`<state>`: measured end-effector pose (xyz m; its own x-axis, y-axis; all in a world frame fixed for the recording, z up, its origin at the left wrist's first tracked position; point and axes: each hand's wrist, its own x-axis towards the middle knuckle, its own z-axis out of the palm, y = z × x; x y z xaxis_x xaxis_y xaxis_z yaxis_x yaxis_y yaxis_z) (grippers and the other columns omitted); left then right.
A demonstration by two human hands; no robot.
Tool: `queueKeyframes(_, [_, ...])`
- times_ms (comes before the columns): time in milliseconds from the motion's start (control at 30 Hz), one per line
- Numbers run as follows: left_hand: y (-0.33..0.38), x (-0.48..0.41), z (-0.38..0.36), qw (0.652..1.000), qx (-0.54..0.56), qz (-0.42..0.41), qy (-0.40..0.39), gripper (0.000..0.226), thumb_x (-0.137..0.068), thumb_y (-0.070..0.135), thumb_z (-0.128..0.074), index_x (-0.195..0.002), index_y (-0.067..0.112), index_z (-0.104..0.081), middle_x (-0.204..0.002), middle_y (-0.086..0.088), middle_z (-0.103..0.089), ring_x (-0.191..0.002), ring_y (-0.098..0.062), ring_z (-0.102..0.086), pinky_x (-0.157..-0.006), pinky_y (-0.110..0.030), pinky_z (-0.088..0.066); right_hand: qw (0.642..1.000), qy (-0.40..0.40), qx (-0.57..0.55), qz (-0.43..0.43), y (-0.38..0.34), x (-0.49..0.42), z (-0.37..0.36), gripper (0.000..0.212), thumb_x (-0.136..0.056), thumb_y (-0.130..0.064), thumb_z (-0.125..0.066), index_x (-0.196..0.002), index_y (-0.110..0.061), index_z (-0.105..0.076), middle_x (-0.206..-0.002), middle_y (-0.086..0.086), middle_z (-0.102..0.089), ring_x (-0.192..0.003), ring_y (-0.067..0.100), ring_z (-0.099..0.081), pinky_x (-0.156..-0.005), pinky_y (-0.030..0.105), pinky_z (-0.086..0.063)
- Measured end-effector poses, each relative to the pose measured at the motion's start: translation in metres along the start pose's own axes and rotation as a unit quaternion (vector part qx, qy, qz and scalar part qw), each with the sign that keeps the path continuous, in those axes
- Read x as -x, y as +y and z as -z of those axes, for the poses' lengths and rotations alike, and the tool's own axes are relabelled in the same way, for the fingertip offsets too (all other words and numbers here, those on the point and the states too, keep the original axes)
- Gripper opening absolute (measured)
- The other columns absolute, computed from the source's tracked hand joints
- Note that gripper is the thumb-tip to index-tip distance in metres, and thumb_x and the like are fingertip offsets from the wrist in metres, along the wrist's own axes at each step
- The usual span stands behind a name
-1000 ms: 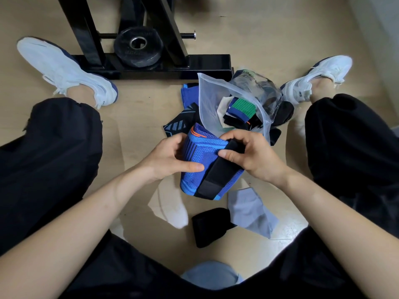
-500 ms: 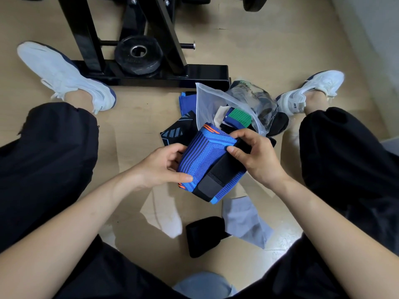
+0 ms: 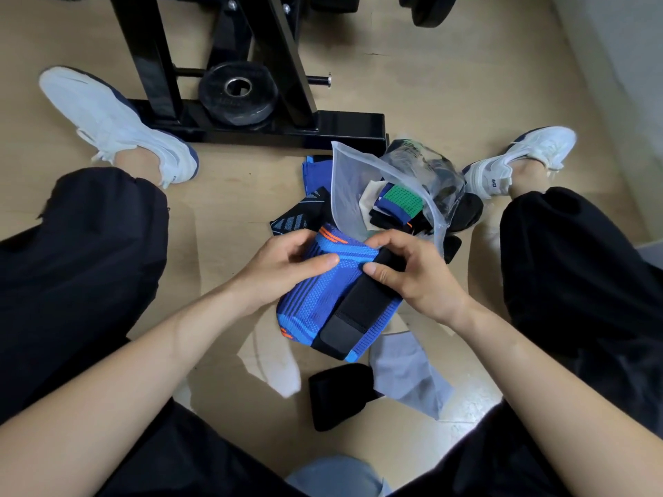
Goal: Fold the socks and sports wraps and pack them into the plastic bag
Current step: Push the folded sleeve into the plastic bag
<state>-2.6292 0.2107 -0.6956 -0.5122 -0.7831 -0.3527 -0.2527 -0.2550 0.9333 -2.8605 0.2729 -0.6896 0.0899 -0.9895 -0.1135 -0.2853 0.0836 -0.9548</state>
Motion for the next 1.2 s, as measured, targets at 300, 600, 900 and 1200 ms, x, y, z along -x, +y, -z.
queueKeyframes(300, [-0.011, -0.004, 0.006, 0.994, 0.010, 0.018, 0.106, 0.017, -0.090, 0.019, -0.076, -0.097, 0.004, -0.071, -0.095, -0.021, -0.074, -0.080, -0.017, -0.067, -0.078, -0.040, -0.054, 0.992, -0.109, 0.060, 0.008, -0.005, 0.003, -0.003, 0.043, -0.086, -0.005, -0.074, -0.126, -0.016, -0.063, -0.118, -0.013, -0.065, -0.104, 0.000, -0.061, -0.090, 0.014, -0.041])
queueKeyframes(600, [0.004, 0.006, 0.003, 0.992, -0.054, -0.075, 0.081, 0.035, -0.080, 0.006, -0.084, -0.106, 0.026, -0.070, -0.090, 0.012, -0.073, -0.077, -0.006, -0.065, -0.074, -0.023, -0.053, 0.996, -0.014, 0.039, -0.077, 0.006, 0.001, -0.005, 0.045, -0.080, -0.009, -0.081, -0.119, -0.026, -0.064, -0.112, 0.007, -0.067, -0.098, 0.026, -0.064, -0.077, 0.036, -0.058])
queueKeyframes(900, [-0.004, 0.017, -0.015, 0.963, -0.190, -0.189, 0.024, 0.039, -0.081, 0.003, -0.076, -0.116, 0.018, -0.071, -0.102, 0.008, -0.065, -0.086, -0.016, -0.067, -0.077, -0.035, -0.059, 0.954, -0.008, -0.243, -0.177, -0.004, 0.003, -0.009, 0.039, -0.086, -0.006, -0.072, -0.123, -0.005, -0.059, -0.116, 0.024, -0.064, -0.094, 0.028, -0.070, -0.080, 0.045, -0.060])
queueKeyframes(1200, [-0.005, 0.017, -0.017, 0.949, -0.214, -0.230, -0.029, 0.037, -0.086, 0.024, -0.071, -0.122, 0.016, -0.072, -0.112, 0.004, -0.062, -0.097, -0.017, -0.063, -0.082, -0.023, -0.050, 0.958, 0.018, -0.232, -0.169, -0.010, 0.004, -0.009, 0.024, -0.091, -0.014, -0.069, -0.112, -0.008, -0.060, -0.098, 0.013, -0.067, -0.082, 0.022, -0.067, -0.067, 0.036, -0.056])
